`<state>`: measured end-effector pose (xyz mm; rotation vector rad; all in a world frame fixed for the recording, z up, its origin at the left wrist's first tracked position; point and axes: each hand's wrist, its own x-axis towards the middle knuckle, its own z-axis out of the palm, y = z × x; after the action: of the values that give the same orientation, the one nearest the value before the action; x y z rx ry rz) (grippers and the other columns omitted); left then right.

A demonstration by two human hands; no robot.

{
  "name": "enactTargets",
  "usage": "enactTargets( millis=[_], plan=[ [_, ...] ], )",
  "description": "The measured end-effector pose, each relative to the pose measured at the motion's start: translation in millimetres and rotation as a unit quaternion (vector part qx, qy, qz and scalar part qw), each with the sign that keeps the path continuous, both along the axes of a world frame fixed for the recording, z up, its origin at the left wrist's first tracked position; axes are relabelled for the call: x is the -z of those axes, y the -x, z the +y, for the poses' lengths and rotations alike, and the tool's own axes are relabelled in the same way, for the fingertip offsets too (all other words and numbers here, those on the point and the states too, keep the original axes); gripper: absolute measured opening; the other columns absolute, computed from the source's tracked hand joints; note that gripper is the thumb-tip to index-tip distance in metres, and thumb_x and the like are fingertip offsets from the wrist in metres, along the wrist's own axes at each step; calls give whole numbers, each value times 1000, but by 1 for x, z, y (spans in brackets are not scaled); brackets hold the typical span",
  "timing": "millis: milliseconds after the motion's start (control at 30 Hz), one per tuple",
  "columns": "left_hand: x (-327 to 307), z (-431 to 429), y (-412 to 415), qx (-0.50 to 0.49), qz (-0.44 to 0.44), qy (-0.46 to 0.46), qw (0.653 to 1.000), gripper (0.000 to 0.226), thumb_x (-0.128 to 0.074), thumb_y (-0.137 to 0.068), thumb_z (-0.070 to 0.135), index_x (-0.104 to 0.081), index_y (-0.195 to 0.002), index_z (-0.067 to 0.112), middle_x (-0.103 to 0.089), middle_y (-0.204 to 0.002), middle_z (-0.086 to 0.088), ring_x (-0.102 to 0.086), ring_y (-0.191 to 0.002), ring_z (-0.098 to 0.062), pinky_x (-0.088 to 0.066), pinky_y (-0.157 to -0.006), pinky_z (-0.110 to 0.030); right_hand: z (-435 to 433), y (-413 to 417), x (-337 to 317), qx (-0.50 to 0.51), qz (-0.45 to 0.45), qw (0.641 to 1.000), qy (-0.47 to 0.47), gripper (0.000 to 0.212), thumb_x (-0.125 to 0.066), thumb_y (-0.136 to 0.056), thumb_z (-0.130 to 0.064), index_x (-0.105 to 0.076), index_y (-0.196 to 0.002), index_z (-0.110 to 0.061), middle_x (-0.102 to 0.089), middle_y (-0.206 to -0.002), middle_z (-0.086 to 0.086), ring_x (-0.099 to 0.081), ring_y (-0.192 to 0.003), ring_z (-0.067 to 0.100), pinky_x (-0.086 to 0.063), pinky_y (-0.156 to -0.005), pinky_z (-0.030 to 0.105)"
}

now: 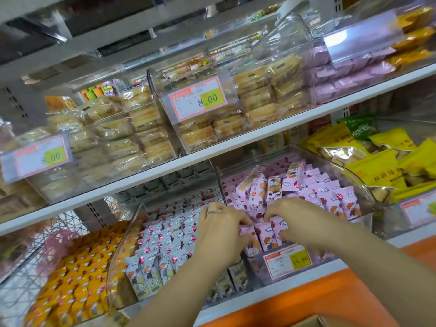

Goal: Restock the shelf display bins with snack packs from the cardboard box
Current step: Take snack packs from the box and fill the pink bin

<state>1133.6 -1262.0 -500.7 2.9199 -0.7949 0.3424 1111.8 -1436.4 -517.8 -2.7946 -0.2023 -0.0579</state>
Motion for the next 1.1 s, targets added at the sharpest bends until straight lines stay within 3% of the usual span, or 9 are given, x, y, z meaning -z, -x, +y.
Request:
enactTargets(
  millis=[233,300,400,467,567,700,833,967,1100],
  plan=[
    [6,-7,5,-8,26,-82,996,29,-65,-84,45,-60,-109,33,-58,-126,10,-15,-143,-18,1,-116,-51,3,2,3,-1,-33,999,-6,47,-64,-88,-17,-52,-132,-30,-54,-134,-3,-53,-117,17,-47,-96,35],
    [2,-5,1,-1,59,-22,998,27,-67,-81,50,-61,-103,36,-61,-113,16,-27,-137,-14,-7,-117,-50,-4,4,-5,3,-45,997,-58,39,-65,-88,-25,-58,-125,-31,-59,-124,-9,-57,-107,11,-48,-91,28],
    [-7,-6,-7,5,73,170,983,17,-65,-81,52,-53,-85,41,-57,-88,25,-53,-99,-2,-32,-108,-48,-11,4,-12,40,-137,985,-94,27,-61,-91,-28,-59,-116,-34,-52,-114,-13,-55,-84,7,-47,-72,25],
    [-10,-15,-12,-14,49,194,980,16,-58,-88,51,-53,-101,42,-59,-97,25,-57,-102,-5,-29,-110,-49,-11,1,-8,61,-147,986,-52,35,-54,-95,-27,-49,-128,-37,-37,-133,-9,-51,-78,6,-40,-63,23],
    [-10,-33,-19,-46,52,68,995,44,-39,-97,51,-38,-139,36,-62,-124,9,-51,-123,-17,-8,-118,-50,-7,-5,4,53,-111,991,-47,42,-49,-98,-26,-40,-138,-35,-15,-153,-7,-57,-106,18,-48,-80,31],
    [-6,-52,-30,-63,79,39,994,52,-40,-97,53,-31,-144,34,-61,-129,1,-50,-126,-22,-14,-116,-51,-10,-10,8,63,-129,979,-147,32,-57,-93,-27,-55,-125,-25,-34,-142,-4,-51,-116,17,-43,-93,28],
    [-9,-54,-33,-54,92,130,986,55,-57,-90,48,-40,-140,31,-60,-130,-2,-57,-116,-25,-41,-101,-42,-19,-11,6,92,-175,959,-205,21,-68,-87,-27,-69,-105,-17,-49,-126,-1,-56,-92,14,-47,-88,25],
    [-10,-48,-26,-47,127,217,967,47,-57,-91,38,-46,-136,30,-62,-122,-2,-63,-93,-23,-53,-78,-33,-17,-7,6,58,-110,978,-169,43,-55,-95,-22,-48,-137,-31,-28,-149,-4,-48,-92,11,-42,-93,27],
    [-10,-40,-24,-50,145,270,950,40,-56,-91,32,-50,-130,28,-64,-117,-4,-61,-71,-16,-50,-61,-25,-9,-4,7,37,-87,988,-125,46,-45,-100,-21,-37,-144,-30,-6,-157,-7,-50,-119,18,-40,-87,23]
  ],
)
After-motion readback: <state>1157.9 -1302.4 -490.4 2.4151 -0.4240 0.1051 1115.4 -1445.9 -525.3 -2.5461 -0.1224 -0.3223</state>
